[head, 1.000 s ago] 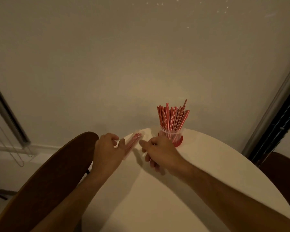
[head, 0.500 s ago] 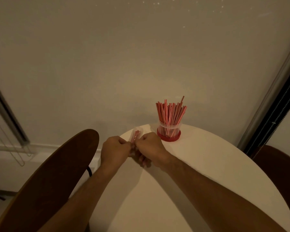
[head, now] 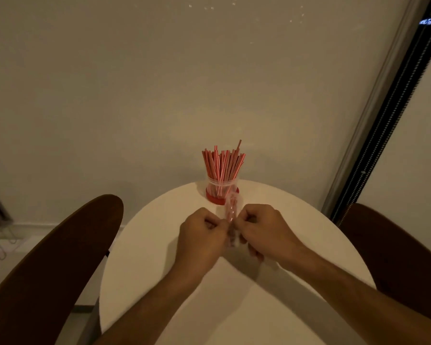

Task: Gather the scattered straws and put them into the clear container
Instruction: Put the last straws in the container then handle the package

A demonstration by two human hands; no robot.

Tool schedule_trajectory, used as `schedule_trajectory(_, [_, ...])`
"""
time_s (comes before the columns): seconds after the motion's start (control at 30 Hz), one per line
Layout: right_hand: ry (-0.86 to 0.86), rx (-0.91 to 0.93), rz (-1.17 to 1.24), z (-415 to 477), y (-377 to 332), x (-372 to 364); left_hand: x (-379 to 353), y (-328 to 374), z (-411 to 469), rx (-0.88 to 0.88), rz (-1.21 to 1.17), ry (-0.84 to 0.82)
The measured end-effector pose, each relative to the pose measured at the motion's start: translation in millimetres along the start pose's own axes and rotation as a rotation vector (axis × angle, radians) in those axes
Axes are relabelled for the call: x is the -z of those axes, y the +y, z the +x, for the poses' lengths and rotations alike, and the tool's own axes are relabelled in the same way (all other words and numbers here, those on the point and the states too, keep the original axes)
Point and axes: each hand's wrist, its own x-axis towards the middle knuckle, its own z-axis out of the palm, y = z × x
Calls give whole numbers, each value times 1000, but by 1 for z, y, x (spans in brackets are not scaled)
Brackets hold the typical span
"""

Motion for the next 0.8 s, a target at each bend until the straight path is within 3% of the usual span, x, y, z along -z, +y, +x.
schedule_trajectory(0.3, [109, -49, -19, 55, 31, 61, -88, 24, 36, 44, -158, 40])
schedule_trajectory(0.6, [87, -100, 33, 96, 53, 51, -120, 14, 62, 114, -4, 239])
schedule_trajectory(0.8, [73, -109, -31, 108, 59, 46, -120, 10, 60, 127, -31, 274])
